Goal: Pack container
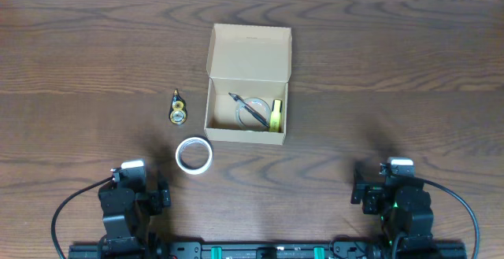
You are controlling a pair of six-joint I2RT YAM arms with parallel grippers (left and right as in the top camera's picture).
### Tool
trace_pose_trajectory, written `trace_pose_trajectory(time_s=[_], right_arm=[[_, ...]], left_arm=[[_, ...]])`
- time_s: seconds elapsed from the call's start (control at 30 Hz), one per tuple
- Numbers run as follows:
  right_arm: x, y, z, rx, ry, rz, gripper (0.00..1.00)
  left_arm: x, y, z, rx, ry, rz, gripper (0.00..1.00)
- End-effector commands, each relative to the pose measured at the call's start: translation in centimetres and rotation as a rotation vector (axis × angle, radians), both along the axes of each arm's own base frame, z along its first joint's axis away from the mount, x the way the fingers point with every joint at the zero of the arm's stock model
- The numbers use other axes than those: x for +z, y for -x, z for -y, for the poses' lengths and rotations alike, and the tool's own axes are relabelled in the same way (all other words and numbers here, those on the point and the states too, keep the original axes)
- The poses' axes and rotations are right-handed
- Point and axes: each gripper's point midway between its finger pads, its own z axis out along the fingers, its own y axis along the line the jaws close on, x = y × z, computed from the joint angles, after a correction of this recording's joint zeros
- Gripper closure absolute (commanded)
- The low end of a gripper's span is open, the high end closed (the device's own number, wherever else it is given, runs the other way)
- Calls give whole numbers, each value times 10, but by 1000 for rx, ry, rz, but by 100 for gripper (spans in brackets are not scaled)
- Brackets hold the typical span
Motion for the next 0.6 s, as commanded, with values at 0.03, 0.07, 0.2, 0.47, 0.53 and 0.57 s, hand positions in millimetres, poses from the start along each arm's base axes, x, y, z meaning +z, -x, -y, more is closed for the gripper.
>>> trace_pose_trajectory(time_s=[0.03, 0.07, 0.2, 0.47, 0.53, 0.57], right_arm=[[-2, 0, -1, 14, 6, 1, 1], [-2, 0, -1, 14, 6, 1, 1], [-2, 0, -1, 14, 6, 1, 1], [-2, 0, -1, 14, 6, 1, 1], [-2, 0, -1, 14, 6, 1, 1], [-2, 0, -1, 14, 6, 1, 1]], left_arm=[[-12, 7, -11, 61, -31, -45, 5], [-12, 8, -13, 68, -37, -45, 5], [-4, 3, -6, 40, -13, -18, 5], [70, -14, 1, 1, 26, -52, 5], [89, -26, 0, 1, 29, -78, 5], [94, -29, 2, -5, 35, -83, 5]])
